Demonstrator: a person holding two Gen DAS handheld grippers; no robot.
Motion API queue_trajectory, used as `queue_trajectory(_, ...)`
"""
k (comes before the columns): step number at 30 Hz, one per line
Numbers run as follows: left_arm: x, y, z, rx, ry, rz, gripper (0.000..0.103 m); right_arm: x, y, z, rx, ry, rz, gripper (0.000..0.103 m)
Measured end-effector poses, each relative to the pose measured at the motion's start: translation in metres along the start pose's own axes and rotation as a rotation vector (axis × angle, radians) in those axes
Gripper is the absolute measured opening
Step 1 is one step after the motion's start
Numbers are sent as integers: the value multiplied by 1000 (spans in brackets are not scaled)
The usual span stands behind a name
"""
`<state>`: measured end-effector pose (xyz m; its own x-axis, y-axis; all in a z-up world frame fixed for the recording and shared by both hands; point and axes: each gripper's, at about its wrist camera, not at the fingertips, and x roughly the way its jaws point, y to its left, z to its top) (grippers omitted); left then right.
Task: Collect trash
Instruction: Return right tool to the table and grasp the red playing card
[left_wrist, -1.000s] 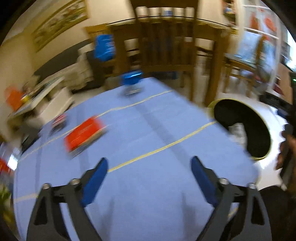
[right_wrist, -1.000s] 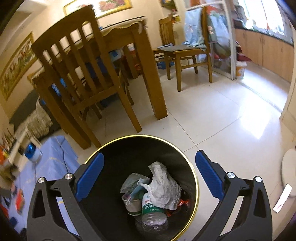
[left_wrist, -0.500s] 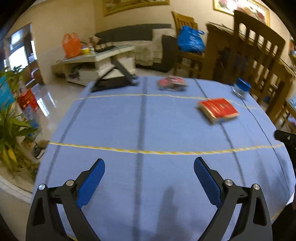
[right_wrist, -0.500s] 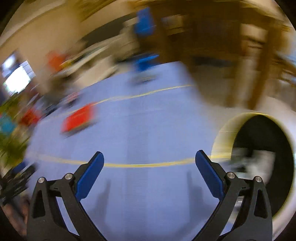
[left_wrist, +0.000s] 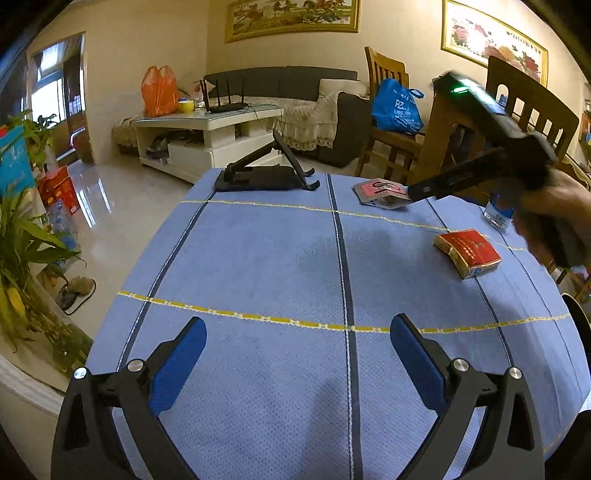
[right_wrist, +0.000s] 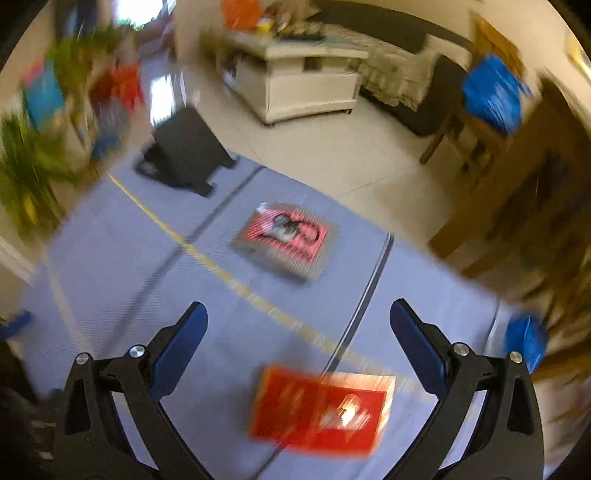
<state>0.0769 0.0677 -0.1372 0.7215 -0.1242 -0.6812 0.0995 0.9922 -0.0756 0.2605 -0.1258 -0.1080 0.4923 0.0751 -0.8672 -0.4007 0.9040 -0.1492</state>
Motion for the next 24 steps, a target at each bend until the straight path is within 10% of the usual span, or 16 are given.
queue_trajectory(11, 12, -13, 3, 14, 29, -30, 96, 86, 34, 43, -428, 156, -48, 97)
queue_trajectory(16, 15, -19, 2, 24, 39, -25, 96, 104, 12, 52, -307, 194, 65, 97)
queue_trajectory(19, 14, -20, 2, 32, 33, -11, 96, 102, -7, 48, -175, 227, 214, 62)
queue_trajectory(24, 14, -16, 2, 13, 33, -14, 96, 60, 2, -8, -213, 250, 246, 59)
